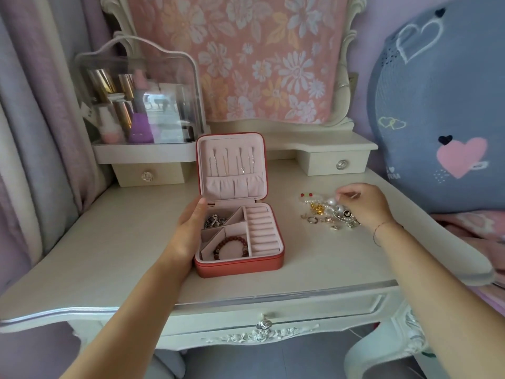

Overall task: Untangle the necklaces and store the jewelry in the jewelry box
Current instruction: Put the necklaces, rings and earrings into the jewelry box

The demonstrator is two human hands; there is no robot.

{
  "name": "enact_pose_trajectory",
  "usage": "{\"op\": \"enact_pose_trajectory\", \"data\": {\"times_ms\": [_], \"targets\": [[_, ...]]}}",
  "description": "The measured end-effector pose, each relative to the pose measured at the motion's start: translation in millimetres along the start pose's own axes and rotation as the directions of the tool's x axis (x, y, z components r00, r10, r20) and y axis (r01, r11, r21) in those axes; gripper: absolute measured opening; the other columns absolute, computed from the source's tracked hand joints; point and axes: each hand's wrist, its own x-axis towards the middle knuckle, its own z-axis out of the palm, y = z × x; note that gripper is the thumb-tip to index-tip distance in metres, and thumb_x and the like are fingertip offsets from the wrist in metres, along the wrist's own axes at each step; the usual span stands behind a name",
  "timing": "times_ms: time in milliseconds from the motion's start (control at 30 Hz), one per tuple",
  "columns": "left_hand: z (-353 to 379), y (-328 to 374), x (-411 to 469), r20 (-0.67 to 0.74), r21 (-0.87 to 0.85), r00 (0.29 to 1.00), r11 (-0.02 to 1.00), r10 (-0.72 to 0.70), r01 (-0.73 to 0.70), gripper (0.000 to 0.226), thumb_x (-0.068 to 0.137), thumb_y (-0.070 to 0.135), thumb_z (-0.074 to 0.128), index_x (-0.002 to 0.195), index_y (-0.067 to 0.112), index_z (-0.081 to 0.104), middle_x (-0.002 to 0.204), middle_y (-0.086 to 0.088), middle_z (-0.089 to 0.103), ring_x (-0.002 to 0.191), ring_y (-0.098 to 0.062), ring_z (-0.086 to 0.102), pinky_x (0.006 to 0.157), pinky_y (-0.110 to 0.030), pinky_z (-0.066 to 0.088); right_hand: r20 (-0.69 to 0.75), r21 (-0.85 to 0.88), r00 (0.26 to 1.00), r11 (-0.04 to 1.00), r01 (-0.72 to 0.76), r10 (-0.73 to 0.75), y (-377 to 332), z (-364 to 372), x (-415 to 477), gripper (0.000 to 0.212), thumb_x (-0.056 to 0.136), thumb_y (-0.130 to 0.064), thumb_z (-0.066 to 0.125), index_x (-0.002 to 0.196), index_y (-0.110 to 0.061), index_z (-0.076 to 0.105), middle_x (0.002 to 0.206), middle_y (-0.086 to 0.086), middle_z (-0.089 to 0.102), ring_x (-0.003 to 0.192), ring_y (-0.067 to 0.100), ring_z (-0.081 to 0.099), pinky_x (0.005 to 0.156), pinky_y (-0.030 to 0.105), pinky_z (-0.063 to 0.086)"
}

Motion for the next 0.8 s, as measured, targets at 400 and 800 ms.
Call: {"op": "enact_pose_trajectory", "data": {"times_ms": [400, 800], "targets": [[6.5, 6.8, -5.7, 0.025, 0.016, 1.000, 1.000, 0.019, -0.019, 0.034, 0.106, 0.026, 0.033, 0.124, 0.011, 0.058, 0.091, 0.001, 0.076, 0.076, -0.014, 0.073, 0.056, -0.021, 0.055, 0.216, -0.196, 0.976, 0.980, 0.028, 0.015, 9.9, 12.1, 28.1, 0.016, 0.083, -0.014, 0.071, 0.099, -0.013, 0.074, 0.101, 0.004, 0.070, 0.098, 0.021, 0.063, 0.090, 0.031, 0.047], [5.6, 8.2, -5.3, -0.022, 0.004, 0.999, 1.000, -0.029, 0.029, 0.035, 0.105, 0.032, 0.037, 0.128, 0.016, 0.058, 0.111, -0.009, 0.072, 0.087, -0.023, 0.073, 0.062, -0.028, 0.057, 0.173, -0.012, 0.985, 1.000, 0.014, -0.012, 5.5, 7.2, 19.1, 0.011, 0.088, -0.012, 0.064, 0.090, -0.008, 0.074, 0.088, 0.004, 0.071, 0.084, 0.018, 0.060, 0.071, 0.024, 0.045]]}}
